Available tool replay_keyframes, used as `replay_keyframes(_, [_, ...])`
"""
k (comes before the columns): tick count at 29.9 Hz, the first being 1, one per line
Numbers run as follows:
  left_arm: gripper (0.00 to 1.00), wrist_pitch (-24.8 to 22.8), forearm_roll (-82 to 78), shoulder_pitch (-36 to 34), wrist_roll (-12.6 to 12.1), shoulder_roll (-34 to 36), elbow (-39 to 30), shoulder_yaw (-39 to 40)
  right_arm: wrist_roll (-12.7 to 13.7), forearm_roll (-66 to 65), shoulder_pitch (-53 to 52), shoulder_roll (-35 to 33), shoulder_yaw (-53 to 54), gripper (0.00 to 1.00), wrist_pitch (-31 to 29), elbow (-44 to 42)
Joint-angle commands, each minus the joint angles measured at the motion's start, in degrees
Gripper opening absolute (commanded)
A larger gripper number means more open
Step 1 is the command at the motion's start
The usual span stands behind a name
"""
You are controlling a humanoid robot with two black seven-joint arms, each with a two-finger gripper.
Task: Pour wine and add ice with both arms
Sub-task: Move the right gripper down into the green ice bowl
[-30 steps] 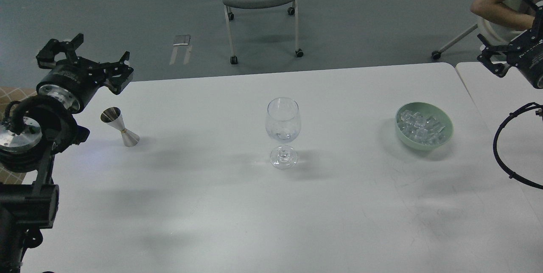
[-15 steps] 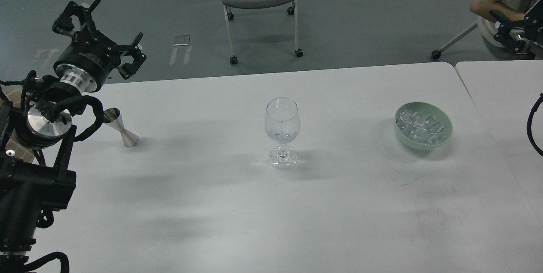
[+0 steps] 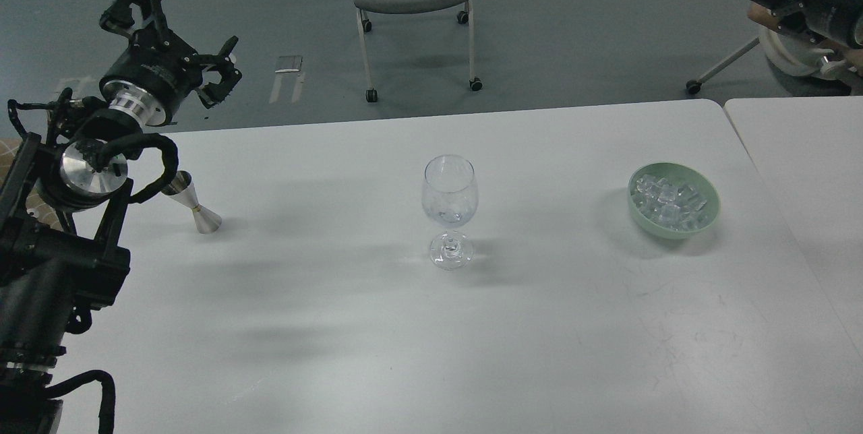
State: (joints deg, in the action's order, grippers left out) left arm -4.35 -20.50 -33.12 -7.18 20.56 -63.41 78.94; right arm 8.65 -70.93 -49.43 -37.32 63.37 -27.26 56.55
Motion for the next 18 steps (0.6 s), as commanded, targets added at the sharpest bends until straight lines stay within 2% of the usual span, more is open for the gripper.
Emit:
replay_keyframes(1, [0.98, -1.6, 0.0, 0.8, 7.1, 0.9, 1.2, -0.3, -0.3, -12.5, -6.7, -2.6, -12.5, 1.0, 0.0, 0.6])
replay_keyframes(4, [0.98, -2.9, 0.3, 1.4, 8.4, 0.4, 3.1, -0.5, -1.2, -15.2, -11.6, -2.8, -20.6, 1.0, 0.0, 0.2])
replay_keyframes(8, [0.98, -7.3, 0.3, 2.3, 8.2, 1.0, 3.1, -1.3, -2.8, -15.7, -18.1, -2.8, -34.0, 1.0, -0.7, 0.1])
replay_keyframes(13, [0.98, -10.4, 0.2, 2.2, 8.1, 1.5, 3.9, -1.5, -3.4, -15.7, -17.6, -2.4, -36.6, 1.0, -0.7, 1.9])
replay_keyframes(18, [0.98, -10.3, -0.4, 2.3, 8.3, 1.8, 4.0, -3.2, -3.0, -15.9, -16.1, -2.8, -43.1, 1.0, -0.7, 3.1])
